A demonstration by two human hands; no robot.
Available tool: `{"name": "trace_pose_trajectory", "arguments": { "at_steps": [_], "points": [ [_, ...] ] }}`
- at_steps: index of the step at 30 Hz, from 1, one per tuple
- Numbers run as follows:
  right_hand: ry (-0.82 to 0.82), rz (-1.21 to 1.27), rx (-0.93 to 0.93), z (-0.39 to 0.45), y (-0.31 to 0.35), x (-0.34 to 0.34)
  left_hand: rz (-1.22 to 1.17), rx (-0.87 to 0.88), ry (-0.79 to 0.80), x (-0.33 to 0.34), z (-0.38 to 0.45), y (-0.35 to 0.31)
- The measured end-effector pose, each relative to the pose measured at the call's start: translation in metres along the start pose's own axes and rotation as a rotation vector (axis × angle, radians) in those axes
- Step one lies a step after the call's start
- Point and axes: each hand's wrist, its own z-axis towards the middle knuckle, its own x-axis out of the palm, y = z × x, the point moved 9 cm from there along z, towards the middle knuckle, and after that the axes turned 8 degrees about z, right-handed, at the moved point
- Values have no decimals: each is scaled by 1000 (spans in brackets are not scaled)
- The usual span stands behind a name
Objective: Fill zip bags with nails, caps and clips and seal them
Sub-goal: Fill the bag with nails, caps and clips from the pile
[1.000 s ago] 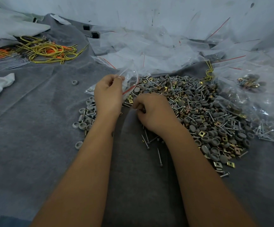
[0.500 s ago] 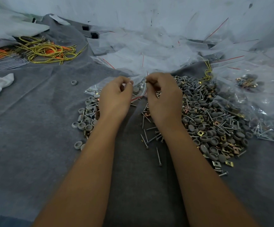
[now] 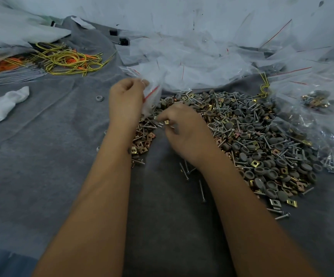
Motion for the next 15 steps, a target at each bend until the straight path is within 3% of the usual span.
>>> {"name": "trace_pose_trajectory", "arguments": {
  "at_steps": [8,12,15],
  "points": [
    [471,-197,-181,-19,38,66,22,24,25,-12,19,-11],
    [474,-352,-84,-13,12,56,48,35,24,-10,19,-15],
    [369,-401,52,-8,-16,25,67,61,38,0,11,-19]
  ]
}}
